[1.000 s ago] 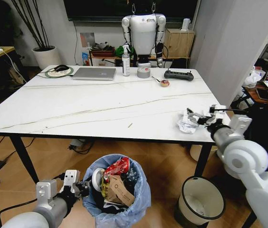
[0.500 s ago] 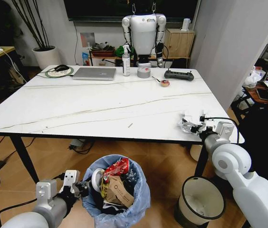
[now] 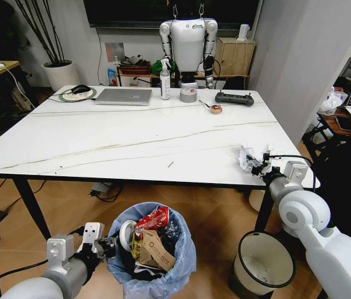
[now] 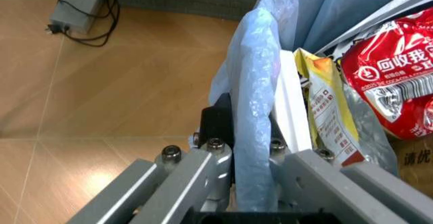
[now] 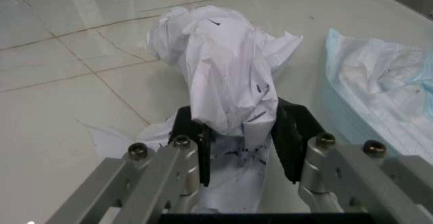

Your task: Pick up the trash bin and place the trash from the table into it.

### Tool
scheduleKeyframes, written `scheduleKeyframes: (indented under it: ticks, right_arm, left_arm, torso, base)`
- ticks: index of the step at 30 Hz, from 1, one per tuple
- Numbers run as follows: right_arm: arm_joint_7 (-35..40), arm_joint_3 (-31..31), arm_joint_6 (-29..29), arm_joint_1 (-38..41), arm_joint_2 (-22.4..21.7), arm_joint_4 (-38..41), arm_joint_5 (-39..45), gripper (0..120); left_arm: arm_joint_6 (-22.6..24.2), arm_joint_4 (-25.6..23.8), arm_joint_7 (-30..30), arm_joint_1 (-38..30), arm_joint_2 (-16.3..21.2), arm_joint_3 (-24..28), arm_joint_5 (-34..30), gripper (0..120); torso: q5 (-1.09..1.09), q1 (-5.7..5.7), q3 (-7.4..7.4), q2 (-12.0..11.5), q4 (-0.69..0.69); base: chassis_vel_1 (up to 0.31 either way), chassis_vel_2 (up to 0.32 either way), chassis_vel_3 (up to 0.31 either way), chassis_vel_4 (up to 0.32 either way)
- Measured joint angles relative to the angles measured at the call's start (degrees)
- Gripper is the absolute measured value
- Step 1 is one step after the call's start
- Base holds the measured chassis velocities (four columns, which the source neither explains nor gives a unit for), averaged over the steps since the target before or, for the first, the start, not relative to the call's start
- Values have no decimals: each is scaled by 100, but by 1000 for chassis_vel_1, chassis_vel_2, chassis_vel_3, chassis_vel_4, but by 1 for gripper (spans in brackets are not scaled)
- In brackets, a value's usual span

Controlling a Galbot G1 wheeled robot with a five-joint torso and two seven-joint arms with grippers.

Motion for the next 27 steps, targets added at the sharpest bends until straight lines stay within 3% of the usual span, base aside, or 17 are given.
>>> scheduleKeyframes:
  ticks: [6, 13, 20, 23, 27]
  right_arm:
    - [-143, 210, 79, -7, -62, 454, 103, 1]
    - [-749, 430, 260, -176, -257, 1176, 419, 0]
    - [-2126, 324, 583, -605, -448, 2108, 988, 0]
    - [-2827, 88, 683, -826, -582, 2390, 1008, 0]
    - [-3173, -589, 808, -895, -717, 2383, 932, 0]
  left_arm:
    - [0, 0, -3, -4, 11, 4, -18, 0]
    - [0, 0, -45, -35, 64, 4, -100, 0]
    - [0, 0, -72, -68, 77, -3, -171, 0]
    - [0, 0, -101, -106, 78, -14, -209, 0]
    - [0, 0, -113, -169, 73, 1, -213, 0]
  torso:
    - [0, 0, 0, 0, 1]
    - [-1, 0, 0, 0, 0]
    - [-1, 0, 0, 0, 0]
    - [-2, 0, -1, 0, -1]
    - [-1, 0, -1, 0, 0]
  base:
    - [0, 0, 0, 0]
    - [0, 0, 0, 0]
    - [0, 0, 0, 0]
    - [0, 0, 0, 0]
    - [0, 0, 0, 0]
